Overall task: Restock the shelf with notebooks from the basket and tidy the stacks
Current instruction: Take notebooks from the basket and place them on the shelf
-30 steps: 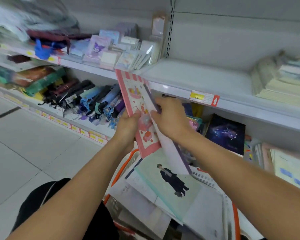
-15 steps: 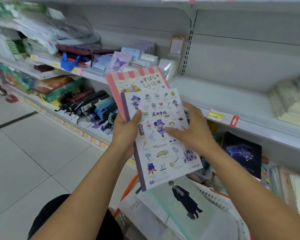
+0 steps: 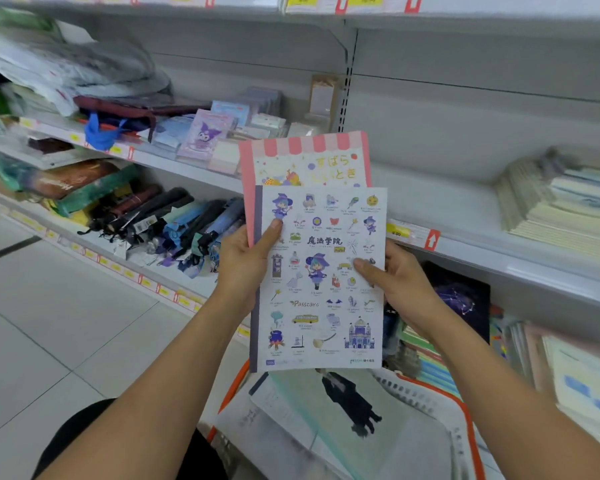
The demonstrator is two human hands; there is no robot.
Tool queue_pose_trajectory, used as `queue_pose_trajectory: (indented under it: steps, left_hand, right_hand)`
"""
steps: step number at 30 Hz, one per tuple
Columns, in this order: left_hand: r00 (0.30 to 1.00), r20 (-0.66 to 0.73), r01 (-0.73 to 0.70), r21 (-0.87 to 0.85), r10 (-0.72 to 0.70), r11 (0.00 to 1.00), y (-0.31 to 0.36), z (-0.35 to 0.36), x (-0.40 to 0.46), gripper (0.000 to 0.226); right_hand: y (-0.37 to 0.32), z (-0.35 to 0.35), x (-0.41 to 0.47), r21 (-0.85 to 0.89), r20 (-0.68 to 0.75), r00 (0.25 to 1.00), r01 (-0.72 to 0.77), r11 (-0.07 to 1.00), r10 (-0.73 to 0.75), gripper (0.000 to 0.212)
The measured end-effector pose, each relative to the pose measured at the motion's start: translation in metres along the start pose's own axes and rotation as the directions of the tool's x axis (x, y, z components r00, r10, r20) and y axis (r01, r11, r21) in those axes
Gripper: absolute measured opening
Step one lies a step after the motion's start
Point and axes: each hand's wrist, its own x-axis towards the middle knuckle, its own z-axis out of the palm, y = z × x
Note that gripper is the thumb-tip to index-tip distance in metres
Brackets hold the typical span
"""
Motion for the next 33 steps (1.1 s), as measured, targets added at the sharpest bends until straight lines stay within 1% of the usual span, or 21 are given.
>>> queue_pose_trajectory:
  steps: [2, 3, 4, 5, 7, 9, 10, 12, 15, 18, 20, 21, 23, 25, 26, 27, 28, 30, 31, 32, 33]
  left_hand:
    - [0.990, 0.080, -0.125, 0.134, 0.115, 0.983, -0.010, 0.000, -0.002, 0.014]
    - [0.982, 0.131, -0.161, 0.194, 0.137, 0.968, -0.017, -0.002, -0.003, 0.015]
    - [0.974, 0.191, -0.172, 0.255, 0.124, 0.952, -0.026, -0.004, -0.003, 0.017]
    - [0.964, 0.254, -0.162, 0.310, 0.082, 0.937, -0.033, -0.006, -0.005, 0.019]
    - [0.928, 0.371, -0.131, 0.410, -0.034, 0.903, -0.049, -0.010, -0.007, 0.019]
    - [0.879, 0.453, -0.118, 0.510, -0.149, 0.852, -0.065, -0.012, -0.009, 0.018]
    - [0.859, 0.468, -0.093, 0.542, -0.208, 0.836, -0.071, -0.014, -0.010, 0.020]
    - [0.828, 0.464, -0.010, 0.574, -0.315, 0.818, -0.078, -0.015, -0.012, 0.021]
    - [0.796, 0.433, 0.101, 0.593, -0.422, 0.799, -0.083, -0.018, -0.011, 0.022]
    - [0.770, 0.384, 0.152, 0.665, -0.509, 0.731, -0.086, -0.019, -0.007, 0.025]
    - [0.757, 0.340, 0.184, 0.708, -0.557, 0.682, -0.089, -0.020, -0.007, 0.020]
    - [0.751, 0.321, 0.198, 0.724, -0.576, 0.661, -0.090, -0.020, -0.007, 0.016]
    - [0.747, 0.297, 0.216, 0.738, -0.595, 0.639, -0.094, -0.024, -0.008, 0.019]
    - [0.766, 0.274, 0.208, 0.751, -0.582, 0.627, -0.096, -0.028, -0.010, 0.024]
    - [0.785, 0.267, 0.208, 0.738, -0.560, 0.642, -0.095, -0.029, -0.010, 0.025]
    - [0.808, 0.274, 0.205, 0.700, -0.522, 0.684, -0.092, -0.028, -0.009, 0.024]
    - [0.841, 0.285, 0.195, 0.634, -0.461, 0.748, -0.085, -0.024, -0.008, 0.023]
    - [0.909, 0.283, 0.157, 0.448, -0.306, 0.880, -0.063, -0.015, -0.004, 0.024]
    - [0.929, 0.279, 0.127, 0.379, -0.244, 0.917, -0.052, -0.010, -0.001, 0.025]
    - [0.938, 0.288, 0.077, 0.368, -0.192, 0.927, -0.040, -0.006, 0.002, 0.025]
    - [0.940, 0.312, 0.005, 0.401, -0.142, 0.916, -0.029, -0.002, 0.004, 0.025]
  right_hand:
    - [0.013, 0.000, -0.004, 0.059, -0.068, 0.998, 0.012, 0.998, -0.008, 0.031]
    - [0.021, -0.001, -0.008, 0.091, -0.117, 0.993, 0.013, 0.996, -0.002, 0.032]
    - [0.030, -0.002, -0.014, 0.097, -0.171, 0.985, 0.010, 0.995, 0.007, 0.033]
    - [0.043, -0.004, -0.022, 0.071, -0.221, 0.975, -0.006, 0.997, 0.022, 0.032]
    - [0.073, -0.004, -0.038, 0.016, -0.273, 0.959, -0.071, 0.997, 0.073, 0.029]
    - [0.101, -0.004, -0.052, 0.010, -0.281, 0.951, -0.134, 0.991, 0.131, 0.025]
    - [0.112, -0.004, -0.058, 0.014, -0.284, 0.946, -0.159, 0.987, 0.156, 0.026]
    - [0.125, -0.005, -0.064, 0.025, -0.282, 0.940, -0.194, 0.981, 0.193, 0.031]
    - [0.129, -0.008, -0.067, 0.024, -0.243, 0.947, -0.209, 0.978, 0.208, 0.037]
    - [0.133, -0.005, -0.070, 0.032, -0.200, 0.951, -0.236, 0.971, 0.238, 0.032]
    - [0.138, -0.002, -0.073, 0.010, -0.187, 0.948, -0.259, 0.966, 0.257, 0.030]
    - [0.141, 0.000, -0.074, 0.003, -0.174, 0.948, -0.272, 0.962, 0.268, 0.029]
    - [0.143, 0.003, -0.078, -0.020, -0.133, 0.952, -0.280, 0.960, 0.275, 0.029]
    - [0.140, 0.008, -0.079, -0.044, -0.122, 0.954, -0.282, 0.958, 0.275, 0.028]
    - [0.135, 0.010, -0.078, -0.031, -0.141, 0.951, -0.282, 0.959, 0.275, 0.028]
    - [0.128, 0.011, -0.075, 0.000, -0.162, 0.950, -0.270, 0.963, 0.266, 0.028]
    - [0.118, 0.012, -0.070, 0.048, -0.187, 0.948, -0.254, 0.966, 0.258, 0.027]
    - [0.088, 0.013, -0.054, 0.168, -0.233, 0.943, -0.200, 0.965, 0.236, 0.024]
    - [0.069, 0.012, -0.045, 0.232, -0.242, 0.944, -0.168, 0.958, 0.225, 0.022]
    - [0.047, 0.010, -0.035, 0.290, -0.245, 0.946, -0.138, 0.947, 0.213, 0.021]
    - [0.025, 0.007, -0.026, 0.337, -0.237, 0.951, -0.111, 0.935, 0.198, 0.022]
